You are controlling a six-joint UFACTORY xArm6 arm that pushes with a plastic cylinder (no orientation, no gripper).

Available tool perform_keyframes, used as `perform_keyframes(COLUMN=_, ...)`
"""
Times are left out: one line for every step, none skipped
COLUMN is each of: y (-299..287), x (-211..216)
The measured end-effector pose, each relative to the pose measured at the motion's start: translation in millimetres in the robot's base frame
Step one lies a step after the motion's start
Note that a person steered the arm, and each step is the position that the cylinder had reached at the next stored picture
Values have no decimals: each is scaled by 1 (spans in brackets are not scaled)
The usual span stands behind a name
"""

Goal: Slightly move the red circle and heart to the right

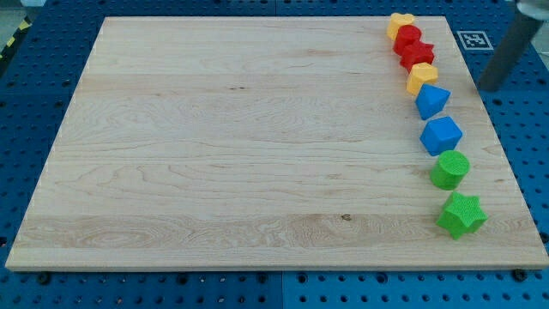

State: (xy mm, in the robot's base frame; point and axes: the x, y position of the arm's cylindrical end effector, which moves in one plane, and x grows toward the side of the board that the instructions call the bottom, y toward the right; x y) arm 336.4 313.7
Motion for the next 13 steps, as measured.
perform_keyframes(y=0, x=-74)
perform_keyframes(y=-4, x=-144)
perform_keyframes(y=-11, x=-145)
perform_keyframes(y=-44, x=-145)
perform_keyframes(y=-79, x=-145)
perform_keyframes(y=-111, x=-145)
perform_keyframes(y=-135, x=-135)
perform_keyframes(y=-137, x=-103)
perform_keyframes(y=-137, x=-103)
perform_keyframes(y=-135, x=-103)
perform_keyframes(y=-125, x=-102)
perform_keyframes(y=-121, x=-98)
perform_keyframes(y=-118, x=-89)
